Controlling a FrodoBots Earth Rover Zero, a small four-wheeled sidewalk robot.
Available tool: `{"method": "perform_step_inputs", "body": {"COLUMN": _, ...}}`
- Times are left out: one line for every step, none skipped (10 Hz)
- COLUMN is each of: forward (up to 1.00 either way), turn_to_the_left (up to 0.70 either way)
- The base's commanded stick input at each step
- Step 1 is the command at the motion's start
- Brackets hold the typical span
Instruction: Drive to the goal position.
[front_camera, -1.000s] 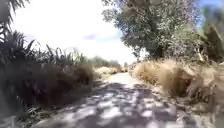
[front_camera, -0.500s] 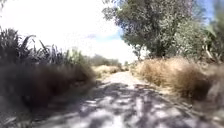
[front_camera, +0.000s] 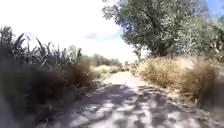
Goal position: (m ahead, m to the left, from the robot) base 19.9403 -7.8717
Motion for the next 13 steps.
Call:
{"method": "perform_step_inputs", "body": {"forward": 0.85, "turn_to_the_left": 0.00}}
{"method": "perform_step_inputs", "body": {"forward": 0.85, "turn_to_the_left": 0.00}}
{"method": "perform_step_inputs", "body": {"forward": 0.85, "turn_to_the_left": 0.00}}
{"method": "perform_step_inputs", "body": {"forward": 0.85, "turn_to_the_left": -0.02}}
{"method": "perform_step_inputs", "body": {"forward": 0.85, "turn_to_the_left": -0.03}}
{"method": "perform_step_inputs", "body": {"forward": 0.85, "turn_to_the_left": -0.03}}
{"method": "perform_step_inputs", "body": {"forward": 0.85, "turn_to_the_left": -0.04}}
{"method": "perform_step_inputs", "body": {"forward": 0.85, "turn_to_the_left": -0.04}}
{"method": "perform_step_inputs", "body": {"forward": 0.85, "turn_to_the_left": -0.04}}
{"method": "perform_step_inputs", "body": {"forward": 0.85, "turn_to_the_left": -0.04}}
{"method": "perform_step_inputs", "body": {"forward": 0.85, "turn_to_the_left": -0.05}}
{"method": "perform_step_inputs", "body": {"forward": 0.85, "turn_to_the_left": -0.05}}
{"method": "perform_step_inputs", "body": {"forward": 0.85, "turn_to_the_left": -0.05}}
